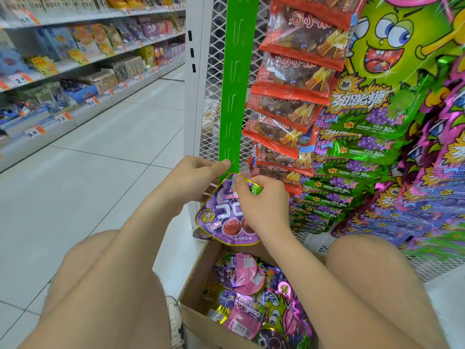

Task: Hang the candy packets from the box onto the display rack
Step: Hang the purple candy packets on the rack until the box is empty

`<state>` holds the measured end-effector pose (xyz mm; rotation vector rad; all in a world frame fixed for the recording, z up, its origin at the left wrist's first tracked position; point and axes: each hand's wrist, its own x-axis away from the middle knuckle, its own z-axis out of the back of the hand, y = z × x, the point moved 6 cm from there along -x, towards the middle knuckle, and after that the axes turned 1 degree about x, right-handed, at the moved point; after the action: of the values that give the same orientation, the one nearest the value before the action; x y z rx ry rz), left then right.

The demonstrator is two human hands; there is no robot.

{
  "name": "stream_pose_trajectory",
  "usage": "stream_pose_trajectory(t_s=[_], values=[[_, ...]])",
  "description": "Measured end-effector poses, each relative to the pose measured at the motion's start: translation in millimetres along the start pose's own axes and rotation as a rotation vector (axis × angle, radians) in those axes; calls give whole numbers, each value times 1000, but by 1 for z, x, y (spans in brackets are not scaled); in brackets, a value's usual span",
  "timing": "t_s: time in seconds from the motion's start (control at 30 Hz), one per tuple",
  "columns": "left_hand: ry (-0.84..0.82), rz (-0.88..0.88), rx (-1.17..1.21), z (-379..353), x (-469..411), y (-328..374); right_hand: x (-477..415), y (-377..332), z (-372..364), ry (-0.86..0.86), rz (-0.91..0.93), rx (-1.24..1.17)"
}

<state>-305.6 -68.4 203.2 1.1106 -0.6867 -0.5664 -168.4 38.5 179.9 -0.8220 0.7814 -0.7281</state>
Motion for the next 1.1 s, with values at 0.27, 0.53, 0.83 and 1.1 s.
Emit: stream_pose_trajectory(t_s=[0.27,0.53,0.83,1.1], values=[[31,-10,3,2,3,0,-1,4,-2,0,-2,-21],[11,-27,-54,0,8,4,-3,-2,0,16,-2,-87],[13,-34,-50,0,5,4,-3,-2,1,15,2,-45],[39,-180,-185,0,-1,-3,1,22,-13,-150,41,138]])
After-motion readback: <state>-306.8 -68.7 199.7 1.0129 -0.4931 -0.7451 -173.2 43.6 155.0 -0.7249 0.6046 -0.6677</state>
